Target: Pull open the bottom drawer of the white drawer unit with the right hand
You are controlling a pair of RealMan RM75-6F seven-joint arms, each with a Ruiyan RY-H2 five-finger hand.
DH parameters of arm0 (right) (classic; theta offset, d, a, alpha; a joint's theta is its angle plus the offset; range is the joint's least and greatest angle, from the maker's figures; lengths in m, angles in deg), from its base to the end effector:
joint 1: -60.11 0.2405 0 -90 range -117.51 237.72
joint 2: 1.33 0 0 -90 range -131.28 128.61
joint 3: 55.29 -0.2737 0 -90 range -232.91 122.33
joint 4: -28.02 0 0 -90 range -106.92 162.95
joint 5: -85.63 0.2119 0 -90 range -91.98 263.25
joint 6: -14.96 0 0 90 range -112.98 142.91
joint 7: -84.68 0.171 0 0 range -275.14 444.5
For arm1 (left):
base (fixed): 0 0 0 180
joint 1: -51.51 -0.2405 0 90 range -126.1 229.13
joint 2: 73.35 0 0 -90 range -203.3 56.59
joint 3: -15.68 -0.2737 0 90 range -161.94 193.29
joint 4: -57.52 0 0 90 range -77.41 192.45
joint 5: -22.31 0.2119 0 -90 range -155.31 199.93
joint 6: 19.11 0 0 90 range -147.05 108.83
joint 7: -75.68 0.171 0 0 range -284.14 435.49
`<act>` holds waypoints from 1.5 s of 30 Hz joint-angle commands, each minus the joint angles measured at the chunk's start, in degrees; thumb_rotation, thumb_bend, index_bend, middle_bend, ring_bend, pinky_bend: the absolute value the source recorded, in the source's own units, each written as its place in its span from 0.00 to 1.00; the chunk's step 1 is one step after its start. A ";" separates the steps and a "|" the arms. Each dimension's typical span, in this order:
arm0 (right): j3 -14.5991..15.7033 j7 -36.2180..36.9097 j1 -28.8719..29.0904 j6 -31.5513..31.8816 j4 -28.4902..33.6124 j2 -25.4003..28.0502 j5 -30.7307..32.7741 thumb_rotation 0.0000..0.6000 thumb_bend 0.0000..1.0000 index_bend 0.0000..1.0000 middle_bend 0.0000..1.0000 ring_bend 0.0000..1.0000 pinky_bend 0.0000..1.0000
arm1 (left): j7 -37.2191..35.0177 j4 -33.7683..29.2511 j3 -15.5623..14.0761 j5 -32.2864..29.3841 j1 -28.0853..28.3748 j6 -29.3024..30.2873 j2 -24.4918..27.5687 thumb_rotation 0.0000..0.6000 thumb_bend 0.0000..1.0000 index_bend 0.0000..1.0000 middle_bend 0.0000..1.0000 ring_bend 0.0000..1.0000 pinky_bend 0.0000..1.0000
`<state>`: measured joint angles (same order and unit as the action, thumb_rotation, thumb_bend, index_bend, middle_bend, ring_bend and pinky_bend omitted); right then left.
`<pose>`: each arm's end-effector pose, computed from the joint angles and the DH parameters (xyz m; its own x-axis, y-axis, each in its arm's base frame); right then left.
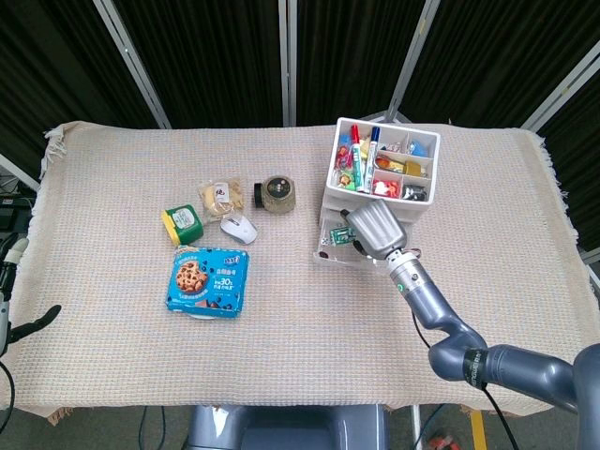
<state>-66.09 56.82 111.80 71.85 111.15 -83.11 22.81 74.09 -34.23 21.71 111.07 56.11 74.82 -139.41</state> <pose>-0.1122 -0.4331 0.0307 0.6368 0.0023 0.7710 -0.6903 -0.4436 0.5715 -0.3051 0.2158 0.1850 0.3321 -0.2006 0.9216 0.9346 -0.0616 -0.3502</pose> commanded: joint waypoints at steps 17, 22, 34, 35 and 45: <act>3.36 4.06 -15.69 15.42 13.46 15.40 -4.16 1.00 0.23 0.57 1.00 0.98 0.66 | 0.29 -0.60 -0.89 2.01 -0.56 1.15 0.19 1.00 0.10 0.00 0.00 0.00 0.00; 4.70 7.34 -19.92 17.21 12.28 16.93 -3.90 1.00 0.23 0.56 1.00 0.98 0.66 | 0.93 -1.07 -1.13 2.49 -0.80 1.54 0.16 1.00 0.10 0.00 0.00 0.00 0.00; 8.67 11.84 -24.52 11.59 3.11 13.07 -3.20 1.00 0.22 0.55 1.00 0.98 0.66 | 3.07 -1.76 -1.42 2.83 -0.57 0.83 -0.22 1.00 0.10 0.00 0.00 0.00 0.00; 8.77 12.24 -24.69 11.24 2.25 12.39 -3.38 1.00 0.22 0.55 1.00 0.98 0.66 | 3.18 -1.76 -1.42 2.82 -0.54 0.75 -0.24 1.00 0.10 0.00 0.00 0.00 0.00; 9.20 15.46 -26.76 11.38 -2.49 7.97 -6.66 1.00 0.18 0.46 1.00 0.95 0.64 | 3.41 -1.49 -1.35 2.30 -0.36 0.10 -0.30 1.00 0.10 0.00 0.00 0.00 0.00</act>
<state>-56.84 71.93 85.46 82.74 109.03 -74.67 16.58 77.50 -35.72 20.36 113.37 55.75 74.92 -139.71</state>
